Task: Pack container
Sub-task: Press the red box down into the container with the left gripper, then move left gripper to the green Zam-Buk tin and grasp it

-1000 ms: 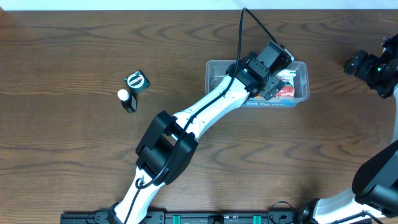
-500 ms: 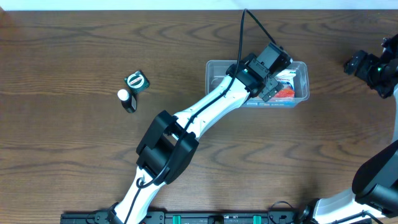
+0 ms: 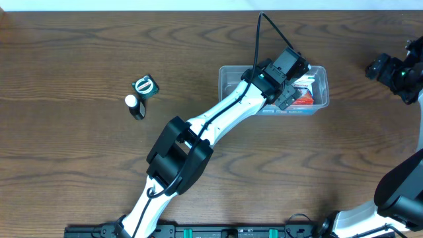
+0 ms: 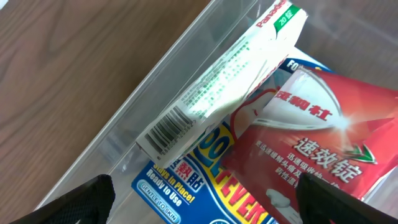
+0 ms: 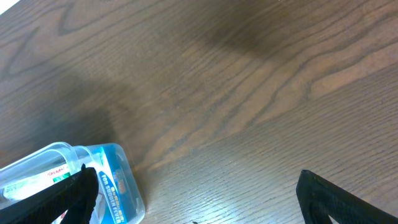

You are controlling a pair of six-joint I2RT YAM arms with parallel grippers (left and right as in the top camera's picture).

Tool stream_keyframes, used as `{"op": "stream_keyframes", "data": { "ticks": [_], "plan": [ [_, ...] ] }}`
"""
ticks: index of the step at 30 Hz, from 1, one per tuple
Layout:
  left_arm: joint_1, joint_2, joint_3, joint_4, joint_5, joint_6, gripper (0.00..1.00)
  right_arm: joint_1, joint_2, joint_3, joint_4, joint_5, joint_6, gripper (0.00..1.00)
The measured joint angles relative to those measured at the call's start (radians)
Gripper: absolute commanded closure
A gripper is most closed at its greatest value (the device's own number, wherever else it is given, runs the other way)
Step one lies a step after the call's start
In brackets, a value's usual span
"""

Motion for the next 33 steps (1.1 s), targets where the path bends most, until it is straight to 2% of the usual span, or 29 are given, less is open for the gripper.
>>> {"op": "stream_keyframes", "data": {
  "ticks": [5, 10, 17, 22, 25, 33],
  "plan": [
    [0.0, 0.0, 0.0, -0.002, -0.029, 0.0, 0.06, 0.0, 0.0, 0.0, 0.0, 0.0, 0.0, 0.01],
    [0.001, -0.018, 0.002, -0.067, -0.058, 0.0, 0.05, 0.0, 0.0, 0.0, 0.0, 0.0, 0.0, 0.01],
    [0.047, -0.2, 0.002, -0.23, -0.065, -0.032, 0.06, 0.0, 0.0, 0.0, 0.0, 0.0, 0.0, 0.01],
    [0.169, -0.375, 0.016, -0.285, -0.068, -0.065, 0.06, 0.0, 0.0, 0.0, 0.0, 0.0, 0.0, 0.01],
    [0.275, -0.417, 0.033, -0.292, -0.071, -0.071, 0.05, 0.0, 0.0, 0.0, 0.0, 0.0, 0.0, 0.01],
    [0.573, -0.313, 0.034, -0.346, -0.018, -0.064, 0.0, 0.0, 0.0, 0.0, 0.0, 0.0, 0.0, 0.01]
  ]
}}
